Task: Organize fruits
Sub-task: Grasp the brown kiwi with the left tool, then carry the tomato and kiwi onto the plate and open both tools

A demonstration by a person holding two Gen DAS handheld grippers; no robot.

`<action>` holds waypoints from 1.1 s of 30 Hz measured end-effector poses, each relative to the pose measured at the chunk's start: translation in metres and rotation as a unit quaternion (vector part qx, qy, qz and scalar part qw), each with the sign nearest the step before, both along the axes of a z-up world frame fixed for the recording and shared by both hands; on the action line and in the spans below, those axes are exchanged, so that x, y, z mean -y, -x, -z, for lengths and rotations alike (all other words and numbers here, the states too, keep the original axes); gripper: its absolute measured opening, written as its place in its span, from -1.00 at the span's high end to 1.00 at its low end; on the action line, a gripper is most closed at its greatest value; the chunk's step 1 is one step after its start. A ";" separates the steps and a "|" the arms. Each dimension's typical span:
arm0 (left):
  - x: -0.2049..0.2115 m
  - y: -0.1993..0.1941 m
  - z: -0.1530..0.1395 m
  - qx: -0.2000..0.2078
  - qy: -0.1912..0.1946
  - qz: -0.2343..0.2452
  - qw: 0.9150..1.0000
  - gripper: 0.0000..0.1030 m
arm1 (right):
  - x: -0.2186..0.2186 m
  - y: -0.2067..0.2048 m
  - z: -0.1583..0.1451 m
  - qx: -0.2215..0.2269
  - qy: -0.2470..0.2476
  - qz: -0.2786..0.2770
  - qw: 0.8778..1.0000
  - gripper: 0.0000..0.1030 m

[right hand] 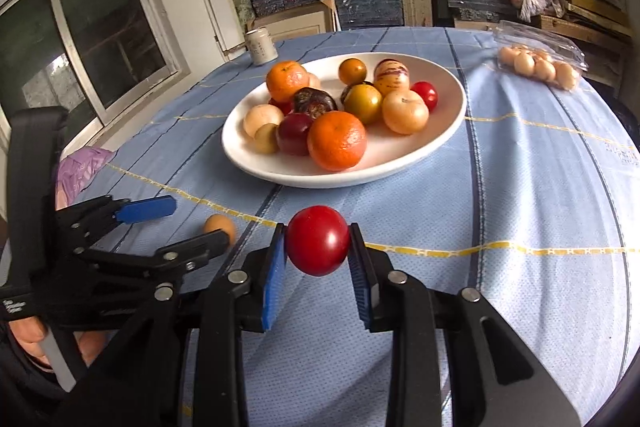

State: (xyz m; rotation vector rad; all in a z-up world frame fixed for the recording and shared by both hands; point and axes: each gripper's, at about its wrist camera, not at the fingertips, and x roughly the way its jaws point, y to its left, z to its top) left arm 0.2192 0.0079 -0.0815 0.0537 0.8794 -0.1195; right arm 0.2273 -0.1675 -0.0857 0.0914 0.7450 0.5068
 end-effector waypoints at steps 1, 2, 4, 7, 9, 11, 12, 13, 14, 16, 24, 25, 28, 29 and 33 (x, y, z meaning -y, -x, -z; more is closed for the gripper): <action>0.000 0.000 0.001 -0.001 0.000 -0.001 1.000 -0.60 | -0.001 0.000 0.000 0.000 -0.001 -0.001 1.000 0.43; -0.001 -0.001 0.001 -0.001 -0.001 -0.001 1.000 -0.60 | -0.001 0.001 0.000 0.000 -0.001 -0.002 1.000 0.43; 0.001 -0.001 0.003 -0.002 -0.007 0.003 1.000 -0.60 | -0.001 0.001 0.000 0.000 -0.002 -0.002 1.000 0.43; 0.005 -0.002 0.006 -0.003 -0.017 0.008 1.000 -0.60 | -0.001 0.002 0.000 0.000 -0.001 -0.002 1.000 0.43; 0.006 -0.004 0.009 -0.005 -0.020 0.007 1.000 -0.57 | -0.001 0.002 0.000 0.001 -0.001 -0.002 1.000 0.43; 0.004 -0.004 0.010 -0.005 -0.020 0.007 1.000 -0.46 | -0.001 0.002 0.000 0.000 -0.001 -0.001 1.000 0.43; 0.004 -0.004 0.010 -0.003 -0.020 0.008 1.000 -0.38 | -0.001 0.002 0.000 0.000 -0.001 -0.001 1.000 0.43; 0.005 -0.004 0.009 0.001 -0.022 0.011 1.000 -0.09 | -0.001 0.002 0.000 0.000 -0.001 -0.001 1.000 0.43; 0.005 -0.003 0.008 0.005 -0.026 0.014 1.000 0.18 | -0.001 0.002 0.000 0.000 -0.001 -0.001 1.000 0.43; 0.006 -0.003 0.008 0.006 -0.024 0.015 1.000 0.37 | 0.000 0.004 -0.001 0.001 -0.001 0.000 1.000 0.43; 0.004 0.017 -0.013 0.044 -0.019 0.024 0.999 0.44 | 0.001 0.006 -0.003 0.008 -0.001 0.001 1.000 0.43; 0.004 0.021 -0.017 0.051 -0.019 0.028 0.998 0.44 | 0.001 0.007 -0.003 0.009 -0.001 0.001 1.000 0.43; 0.009 0.032 -0.029 0.067 -0.024 0.040 0.997 0.44 | -0.001 0.007 -0.004 0.008 -0.002 -0.002 1.000 0.43; 0.009 0.035 -0.033 0.072 -0.026 0.043 0.996 0.44 | -0.001 0.008 -0.007 0.009 -0.004 -0.004 1.000 0.43; 0.011 0.042 -0.053 0.090 -0.024 0.053 0.994 0.44 | 0.004 0.008 -0.026 0.017 -0.012 -0.005 1.000 0.43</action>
